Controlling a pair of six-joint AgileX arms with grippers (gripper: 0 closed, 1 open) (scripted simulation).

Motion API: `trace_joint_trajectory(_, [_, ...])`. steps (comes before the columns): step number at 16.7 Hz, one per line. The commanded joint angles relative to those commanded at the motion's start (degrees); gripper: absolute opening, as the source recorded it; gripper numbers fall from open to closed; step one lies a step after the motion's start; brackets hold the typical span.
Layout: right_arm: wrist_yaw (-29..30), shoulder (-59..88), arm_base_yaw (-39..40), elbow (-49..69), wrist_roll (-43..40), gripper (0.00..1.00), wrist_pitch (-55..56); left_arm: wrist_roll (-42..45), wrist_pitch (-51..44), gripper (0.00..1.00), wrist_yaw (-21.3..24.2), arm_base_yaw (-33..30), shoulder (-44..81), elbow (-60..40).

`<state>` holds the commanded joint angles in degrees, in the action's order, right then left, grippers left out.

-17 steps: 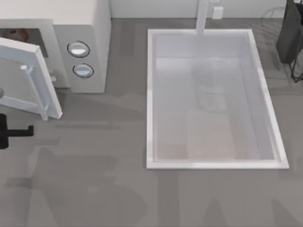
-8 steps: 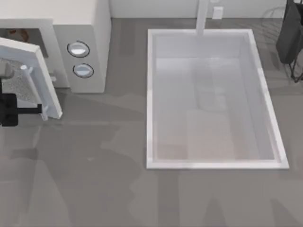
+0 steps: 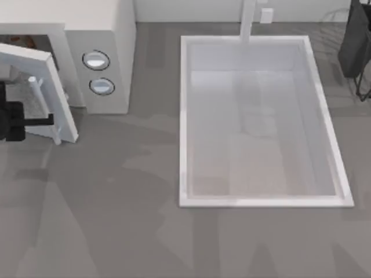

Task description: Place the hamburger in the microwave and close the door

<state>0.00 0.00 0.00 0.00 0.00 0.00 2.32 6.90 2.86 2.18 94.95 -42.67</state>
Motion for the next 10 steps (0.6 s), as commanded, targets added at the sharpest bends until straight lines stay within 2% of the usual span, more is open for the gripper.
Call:
trace_joint_trajectory(6, [0.0,0.0,0.0,0.0,0.0,1.00,0.0,-0.4,-1.1,0.00,-0.4,-0.8,12.4,-13.6])
trace_joint_trajectory(10, [0.0,0.0,0.0,0.0,0.0,1.00,0.0,-0.5,-1.5,0.00,-0.5,-1.0,15.5,-17.1])
